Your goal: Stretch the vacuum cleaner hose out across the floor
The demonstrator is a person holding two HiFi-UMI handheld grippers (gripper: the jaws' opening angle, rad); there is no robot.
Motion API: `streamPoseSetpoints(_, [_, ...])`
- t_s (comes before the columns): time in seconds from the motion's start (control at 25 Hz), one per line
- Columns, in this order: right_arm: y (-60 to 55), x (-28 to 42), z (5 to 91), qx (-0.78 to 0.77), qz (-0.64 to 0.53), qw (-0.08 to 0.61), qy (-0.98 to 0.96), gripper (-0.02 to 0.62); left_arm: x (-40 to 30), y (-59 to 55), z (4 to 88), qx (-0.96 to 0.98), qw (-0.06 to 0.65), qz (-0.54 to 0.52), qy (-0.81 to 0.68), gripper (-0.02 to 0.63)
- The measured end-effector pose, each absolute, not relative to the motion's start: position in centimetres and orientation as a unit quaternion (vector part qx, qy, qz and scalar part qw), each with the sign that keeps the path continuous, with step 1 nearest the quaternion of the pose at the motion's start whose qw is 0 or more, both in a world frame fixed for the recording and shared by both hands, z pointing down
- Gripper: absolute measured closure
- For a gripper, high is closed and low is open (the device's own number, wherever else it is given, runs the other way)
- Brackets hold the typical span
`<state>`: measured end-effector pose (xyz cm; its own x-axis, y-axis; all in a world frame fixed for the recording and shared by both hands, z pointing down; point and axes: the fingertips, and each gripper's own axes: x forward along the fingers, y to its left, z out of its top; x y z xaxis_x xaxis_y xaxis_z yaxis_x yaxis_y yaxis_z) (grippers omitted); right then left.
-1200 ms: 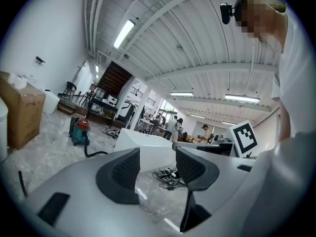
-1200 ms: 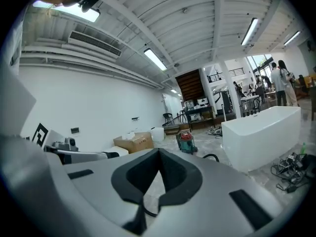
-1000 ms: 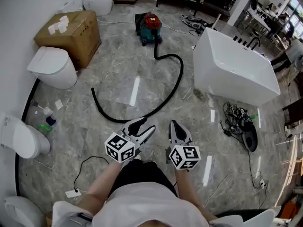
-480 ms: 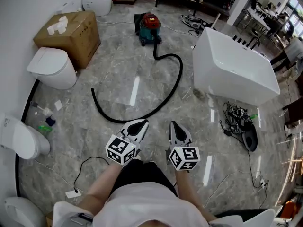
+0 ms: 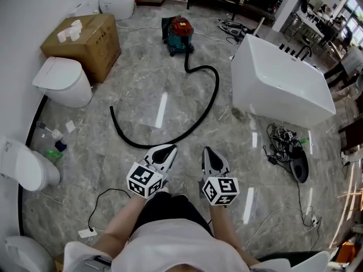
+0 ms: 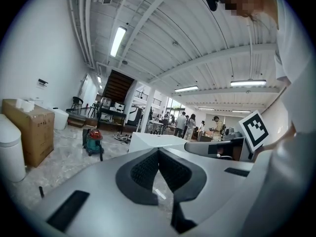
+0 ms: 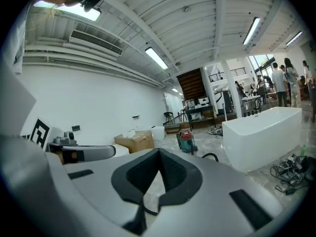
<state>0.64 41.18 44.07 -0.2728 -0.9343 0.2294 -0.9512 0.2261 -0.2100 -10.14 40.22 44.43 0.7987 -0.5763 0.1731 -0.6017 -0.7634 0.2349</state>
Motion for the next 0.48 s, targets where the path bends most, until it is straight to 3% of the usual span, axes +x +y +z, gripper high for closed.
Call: streamPoseSetpoints(0.48, [41.57,0.99,44.60,0.606,0.164,0.026,-0.778,0.580,-9.66,40.60,44.70,0.940,0.143,0.050,-0.307,0.598])
